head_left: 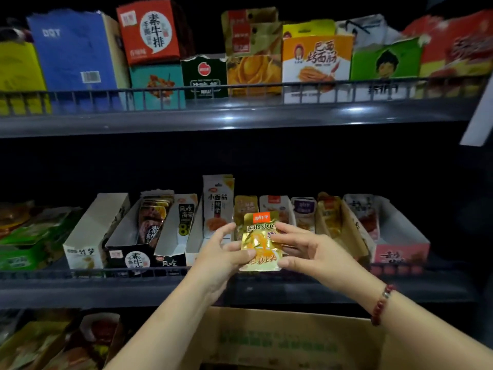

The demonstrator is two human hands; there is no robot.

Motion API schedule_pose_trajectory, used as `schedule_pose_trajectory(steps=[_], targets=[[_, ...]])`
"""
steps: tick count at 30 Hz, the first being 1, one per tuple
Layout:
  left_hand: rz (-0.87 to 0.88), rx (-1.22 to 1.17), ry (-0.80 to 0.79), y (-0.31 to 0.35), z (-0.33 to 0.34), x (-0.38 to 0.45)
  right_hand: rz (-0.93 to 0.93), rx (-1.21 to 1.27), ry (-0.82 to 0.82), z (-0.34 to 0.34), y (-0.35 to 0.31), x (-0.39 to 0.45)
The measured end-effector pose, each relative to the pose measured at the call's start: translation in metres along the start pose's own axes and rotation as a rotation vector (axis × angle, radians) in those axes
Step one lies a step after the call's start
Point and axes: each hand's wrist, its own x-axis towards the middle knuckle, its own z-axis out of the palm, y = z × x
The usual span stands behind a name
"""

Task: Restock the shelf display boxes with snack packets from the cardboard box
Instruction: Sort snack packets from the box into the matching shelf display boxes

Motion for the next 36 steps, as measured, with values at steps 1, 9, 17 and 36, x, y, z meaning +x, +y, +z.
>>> schedule_pose_trajectory(steps=[1,9,17,36], targets=[[0.018,0.025,-0.003,-0.002,0.003,0.003,0.003,0.028,0.03,0.0,0.003,0.0],[0.059,0.259,-0.027,-0.002,0.018,0.031,-0.019,-0.093,0.132,-0.002,0.031,-0.003],[0.049,0.532,-0.185,0.006,0.032,0.067,-0.124,-0.257,0.116,-0.024,0.061,-0.018],[0.436,0.951,0.143,0.004,0.198,0.188,0.116,-0.982,0.536,-0.073,0.183,-0.059]])
